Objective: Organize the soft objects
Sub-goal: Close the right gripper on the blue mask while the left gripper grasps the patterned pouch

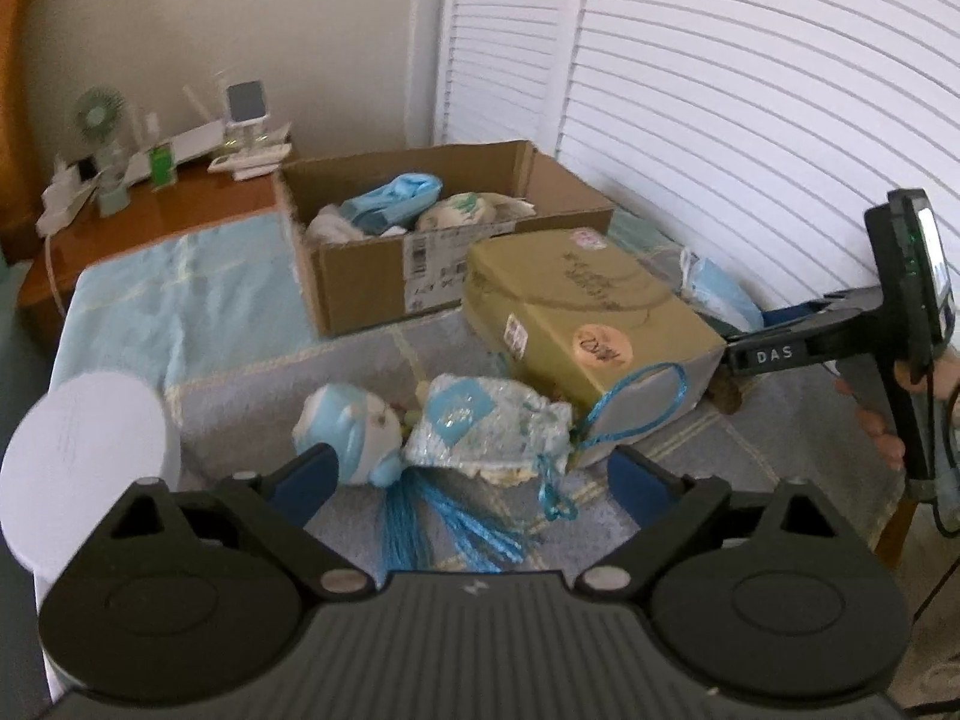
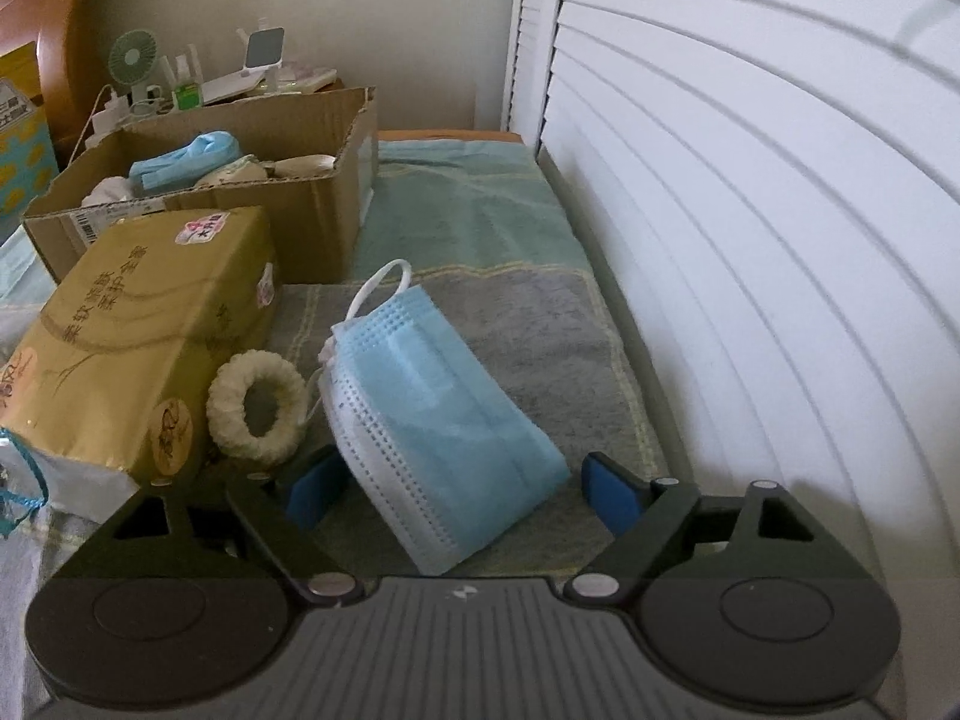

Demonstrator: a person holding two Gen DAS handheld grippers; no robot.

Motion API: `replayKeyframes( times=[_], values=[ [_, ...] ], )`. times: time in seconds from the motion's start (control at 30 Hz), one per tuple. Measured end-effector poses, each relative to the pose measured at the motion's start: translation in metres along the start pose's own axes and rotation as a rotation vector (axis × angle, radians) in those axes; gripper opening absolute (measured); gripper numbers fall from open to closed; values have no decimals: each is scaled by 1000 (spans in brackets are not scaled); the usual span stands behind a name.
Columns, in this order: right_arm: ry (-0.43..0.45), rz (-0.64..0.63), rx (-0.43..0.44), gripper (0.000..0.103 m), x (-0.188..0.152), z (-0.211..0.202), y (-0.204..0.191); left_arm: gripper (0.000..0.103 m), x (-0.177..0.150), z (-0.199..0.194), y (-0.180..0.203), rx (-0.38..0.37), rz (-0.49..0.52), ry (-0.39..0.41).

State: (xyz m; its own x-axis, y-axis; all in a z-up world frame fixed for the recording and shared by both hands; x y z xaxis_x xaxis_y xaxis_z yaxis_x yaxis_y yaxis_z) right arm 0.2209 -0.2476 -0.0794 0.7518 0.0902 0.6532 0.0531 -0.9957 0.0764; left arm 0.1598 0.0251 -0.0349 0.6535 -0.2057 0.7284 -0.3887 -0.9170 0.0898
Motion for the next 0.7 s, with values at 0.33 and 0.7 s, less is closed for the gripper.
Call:
replayKeyframes(
  times=[0.33,0.7],
  values=[
    [3,-2,19,89,-2,-1,2,77,28,31,7,-90,194,-69],
    [10,-13,30,89,-3,-3,3,75,24,58,6,-118,245,-164]
  ],
)
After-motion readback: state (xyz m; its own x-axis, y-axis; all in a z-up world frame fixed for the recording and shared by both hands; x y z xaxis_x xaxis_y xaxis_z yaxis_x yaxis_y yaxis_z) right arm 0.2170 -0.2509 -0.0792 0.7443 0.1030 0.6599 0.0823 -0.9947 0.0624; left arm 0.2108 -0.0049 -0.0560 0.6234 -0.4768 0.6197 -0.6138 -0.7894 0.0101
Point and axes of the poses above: each gripper's, at about its wrist camera, not at the fingertips, and z roughly the way its jaws point, y to its right, x to its top, the point moved 1 cm from there along z, roughly the way its jaws point, and after that the axes turned 1 degree about -x, right-handed, at the moved point
